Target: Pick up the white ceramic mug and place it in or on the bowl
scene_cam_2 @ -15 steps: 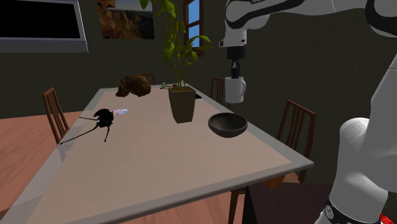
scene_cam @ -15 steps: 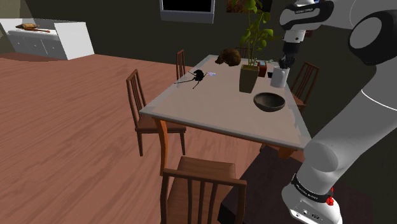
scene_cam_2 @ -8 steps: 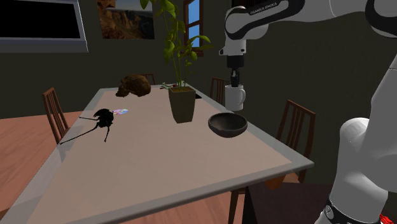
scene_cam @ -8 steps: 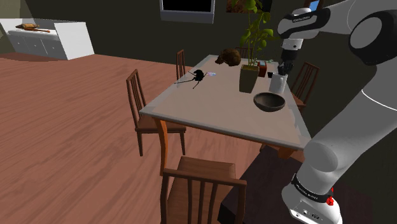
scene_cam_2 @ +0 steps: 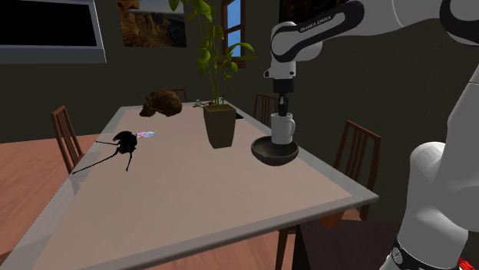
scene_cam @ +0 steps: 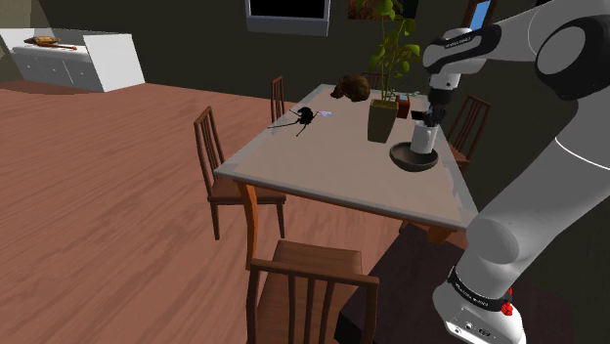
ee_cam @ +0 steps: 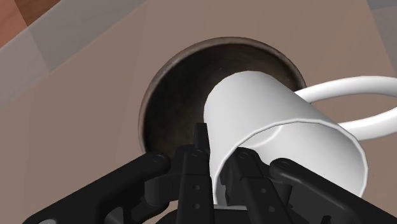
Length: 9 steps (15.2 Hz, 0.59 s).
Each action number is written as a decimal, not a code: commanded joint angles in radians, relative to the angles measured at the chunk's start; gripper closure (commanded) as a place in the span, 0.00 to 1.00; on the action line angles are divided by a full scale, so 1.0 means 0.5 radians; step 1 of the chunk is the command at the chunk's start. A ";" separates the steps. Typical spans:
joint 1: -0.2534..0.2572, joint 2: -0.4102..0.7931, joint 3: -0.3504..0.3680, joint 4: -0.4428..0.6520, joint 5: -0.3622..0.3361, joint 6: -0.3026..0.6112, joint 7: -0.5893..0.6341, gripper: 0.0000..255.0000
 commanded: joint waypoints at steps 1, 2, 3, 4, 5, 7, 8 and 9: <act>-0.004 0.016 -0.009 -0.029 0.005 0.045 -0.011 1.00; -0.004 0.016 -0.009 -0.029 0.005 0.045 -0.011 1.00; -0.004 0.016 -0.009 -0.029 0.005 0.045 -0.011 1.00; -0.004 0.016 -0.009 -0.029 0.005 0.045 -0.011 1.00; -0.004 0.016 -0.009 -0.029 0.005 0.045 -0.011 1.00; -0.004 0.016 -0.009 -0.029 0.005 0.045 -0.011 1.00; -0.004 0.016 -0.009 -0.029 0.005 0.045 -0.011 1.00; -0.004 0.016 -0.009 -0.029 0.005 0.045 -0.011 0.00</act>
